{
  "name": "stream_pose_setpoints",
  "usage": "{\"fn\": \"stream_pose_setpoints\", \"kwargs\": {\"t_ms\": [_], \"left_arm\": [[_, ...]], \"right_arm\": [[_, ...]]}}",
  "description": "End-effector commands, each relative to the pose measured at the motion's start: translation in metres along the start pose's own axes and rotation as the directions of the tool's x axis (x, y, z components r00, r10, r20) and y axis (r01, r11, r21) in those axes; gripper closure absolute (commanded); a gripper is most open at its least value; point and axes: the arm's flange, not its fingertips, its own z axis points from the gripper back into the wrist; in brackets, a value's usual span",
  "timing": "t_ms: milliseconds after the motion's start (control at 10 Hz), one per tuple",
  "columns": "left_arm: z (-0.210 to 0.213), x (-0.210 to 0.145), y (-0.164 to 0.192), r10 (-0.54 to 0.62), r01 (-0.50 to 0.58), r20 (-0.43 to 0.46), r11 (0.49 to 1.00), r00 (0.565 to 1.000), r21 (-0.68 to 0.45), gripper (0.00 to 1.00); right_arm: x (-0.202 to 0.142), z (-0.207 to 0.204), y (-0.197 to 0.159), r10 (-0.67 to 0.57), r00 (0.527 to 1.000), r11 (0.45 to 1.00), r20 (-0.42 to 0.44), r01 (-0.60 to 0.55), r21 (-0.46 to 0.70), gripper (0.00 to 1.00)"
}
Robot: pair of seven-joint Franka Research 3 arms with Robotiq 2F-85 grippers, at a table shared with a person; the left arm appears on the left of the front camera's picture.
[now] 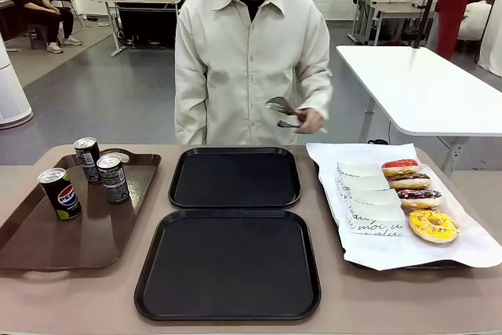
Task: Set up donuts and drinks on trays.
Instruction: Pick up one Pepsi coke and place it on the Flat Tray.
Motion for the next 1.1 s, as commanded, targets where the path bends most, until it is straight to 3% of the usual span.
{"fn": "stream_pose_setpoints", "kwargs": {"t_ms": [0, 700, 900, 1000], "left_arm": [[-0.002, 0.0, 0.001, -0.003, 0.004, 0.007, 1.0, 1.0, -0.023, 0.0], [0.0, 0.0, 0.0, 0.0, 0.0, 0.0, 1.0, 1.0, 0.0, 0.0], [-0.019, 0.03, -0.056, -0.109, 0.115, -0.04, 0.964, 0.993, 0.238, 0.0], [-0.028, 0.044, -0.084, -0.149, 0.162, -0.062, 0.913, 0.987, 0.375, 0.0]], "right_arm": [[-0.001, 0.002, -0.001, 0.004, 1.0, 1.0, 0.008, -0.004, 0.026, 0.0], [-0.001, 0.002, -0.001, 0.004, 1.0, 1.0, 0.008, -0.004, 0.026, 0.0], [-0.001, 0.002, -0.001, 0.004, 1.0, 1.0, 0.008, -0.004, 0.026, 0.0], [-0.001, 0.002, -0.001, 0.004, 1.0, 1.0, 0.008, -0.004, 0.026, 0.0]]}}
